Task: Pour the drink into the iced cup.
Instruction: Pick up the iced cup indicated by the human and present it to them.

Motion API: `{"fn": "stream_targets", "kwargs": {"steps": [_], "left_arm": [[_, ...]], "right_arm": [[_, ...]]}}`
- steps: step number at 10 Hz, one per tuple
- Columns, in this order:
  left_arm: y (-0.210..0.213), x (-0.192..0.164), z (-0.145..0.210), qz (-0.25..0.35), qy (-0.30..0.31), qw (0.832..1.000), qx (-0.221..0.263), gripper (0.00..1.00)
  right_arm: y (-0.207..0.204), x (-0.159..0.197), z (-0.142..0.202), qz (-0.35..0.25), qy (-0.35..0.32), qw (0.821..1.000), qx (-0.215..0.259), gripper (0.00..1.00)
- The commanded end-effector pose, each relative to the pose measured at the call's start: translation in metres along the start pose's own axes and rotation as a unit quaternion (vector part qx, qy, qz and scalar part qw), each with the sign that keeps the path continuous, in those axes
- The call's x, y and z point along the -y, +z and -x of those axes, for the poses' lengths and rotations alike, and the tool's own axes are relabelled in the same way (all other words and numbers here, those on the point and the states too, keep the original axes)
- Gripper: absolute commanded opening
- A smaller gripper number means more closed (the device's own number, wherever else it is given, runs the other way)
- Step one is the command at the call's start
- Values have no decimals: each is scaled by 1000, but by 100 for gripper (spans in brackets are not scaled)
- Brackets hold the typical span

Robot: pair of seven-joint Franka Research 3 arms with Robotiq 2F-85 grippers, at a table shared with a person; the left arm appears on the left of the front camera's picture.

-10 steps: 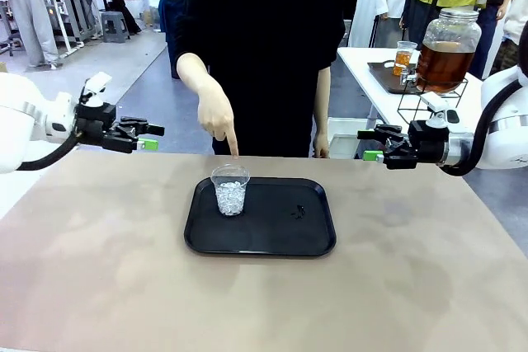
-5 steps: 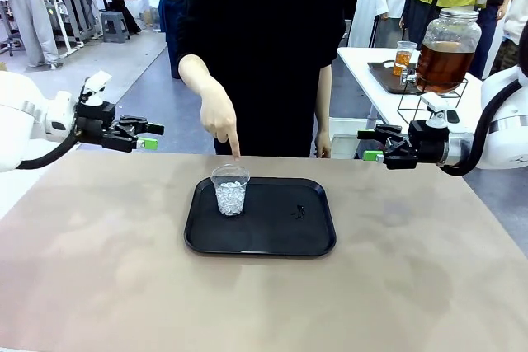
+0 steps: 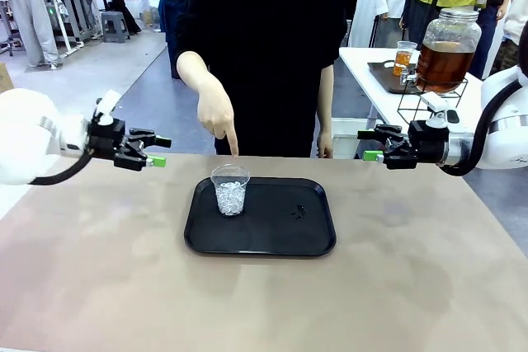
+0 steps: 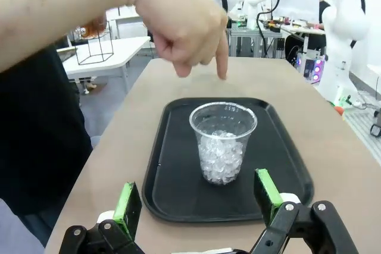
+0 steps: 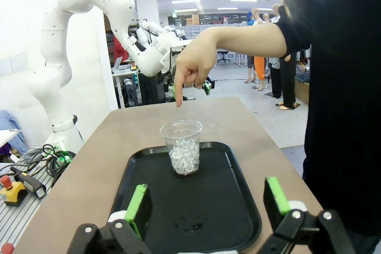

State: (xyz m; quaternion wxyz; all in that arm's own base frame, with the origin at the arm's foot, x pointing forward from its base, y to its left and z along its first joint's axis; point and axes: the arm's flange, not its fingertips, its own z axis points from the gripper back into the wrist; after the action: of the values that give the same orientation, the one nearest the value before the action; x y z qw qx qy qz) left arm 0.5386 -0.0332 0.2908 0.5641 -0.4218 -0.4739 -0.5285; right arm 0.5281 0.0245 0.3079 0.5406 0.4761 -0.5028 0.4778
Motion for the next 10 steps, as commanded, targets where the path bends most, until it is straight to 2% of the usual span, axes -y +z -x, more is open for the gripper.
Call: {"fn": "stream_targets", "kwargs": {"steps": [1,3,10], "left_arm": [[-18,-8,13,-1,-13,1000,27,100],[-35,-4,20,-3,1,999,42,100],[-83,9,44,19,6,999,31,100]], "right_arm": [[0,4,-3,-1,2,1000,0,100],[0,4,-3,-1,2,1000,0,100],[0,4,-3,-1,2,1000,0,100]]}}
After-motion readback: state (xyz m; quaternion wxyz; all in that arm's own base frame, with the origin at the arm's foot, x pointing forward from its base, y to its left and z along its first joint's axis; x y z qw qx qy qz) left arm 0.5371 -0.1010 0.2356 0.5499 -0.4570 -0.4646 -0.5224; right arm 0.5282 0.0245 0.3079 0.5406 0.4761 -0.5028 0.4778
